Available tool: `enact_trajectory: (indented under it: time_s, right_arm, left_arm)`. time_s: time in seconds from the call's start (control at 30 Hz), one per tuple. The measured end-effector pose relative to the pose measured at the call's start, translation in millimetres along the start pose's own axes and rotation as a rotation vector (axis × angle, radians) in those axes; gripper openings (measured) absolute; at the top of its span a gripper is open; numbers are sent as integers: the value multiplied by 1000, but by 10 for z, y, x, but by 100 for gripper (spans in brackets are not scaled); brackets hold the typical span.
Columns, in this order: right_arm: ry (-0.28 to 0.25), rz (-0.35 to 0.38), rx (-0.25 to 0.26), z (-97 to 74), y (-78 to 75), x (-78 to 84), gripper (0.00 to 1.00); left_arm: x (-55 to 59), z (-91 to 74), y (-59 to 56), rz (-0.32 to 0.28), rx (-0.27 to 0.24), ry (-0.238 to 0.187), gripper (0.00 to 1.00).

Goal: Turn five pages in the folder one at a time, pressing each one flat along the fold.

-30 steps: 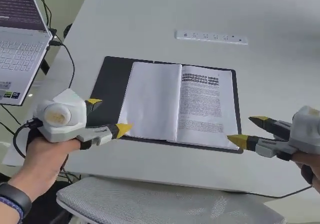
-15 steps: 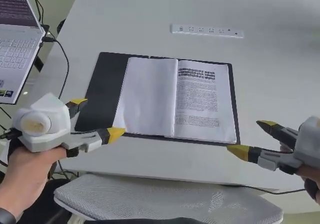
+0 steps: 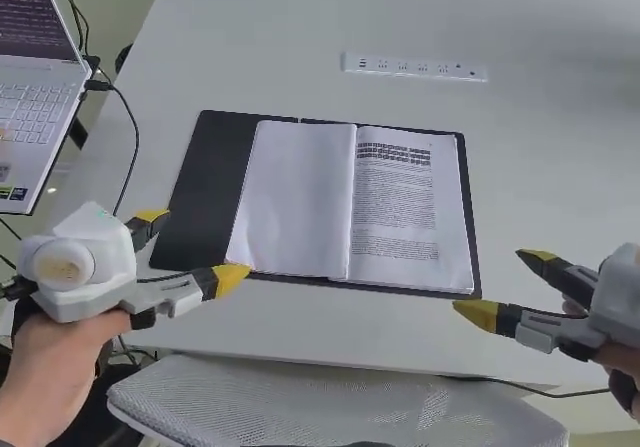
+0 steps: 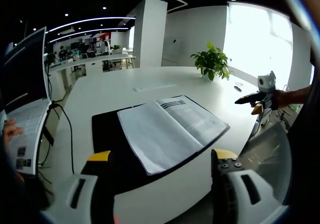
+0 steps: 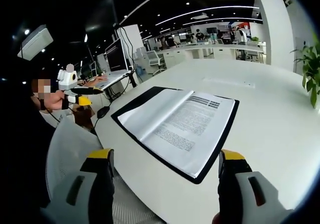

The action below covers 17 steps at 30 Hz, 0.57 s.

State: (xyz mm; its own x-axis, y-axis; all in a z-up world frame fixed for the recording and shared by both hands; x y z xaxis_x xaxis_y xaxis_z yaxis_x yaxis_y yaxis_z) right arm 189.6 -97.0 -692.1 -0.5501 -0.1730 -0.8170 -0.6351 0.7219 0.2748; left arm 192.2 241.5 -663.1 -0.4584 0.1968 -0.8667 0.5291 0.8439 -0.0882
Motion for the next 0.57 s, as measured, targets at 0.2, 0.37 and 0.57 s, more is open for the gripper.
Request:
enact_trajectory:
  time_s: [0.2,0.37,0.57]
  right_arm:
    - [1,11,6,-15,-17,25,86]
    - [7,14,2,-58,14,43,83]
    - [8,21,6,-89,14,53,83]
  left_arm:
    - [13,-23,-3,-3,-7,3,79]
    - [21,-9,-24,-5,-4,5,78]
    - [7,-3,-5,-8,-6,2,78]
Point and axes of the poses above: the centre of the closed fingertips' face, and the gripper's own axes: z roughly forward along the fingers, y roughly to its left, x roughly out of its underside, the point moved 2 cm from there along -z, roughly backward along the fingers, and after that the axes turned 2 degrees about z, right-handed, at the moved point
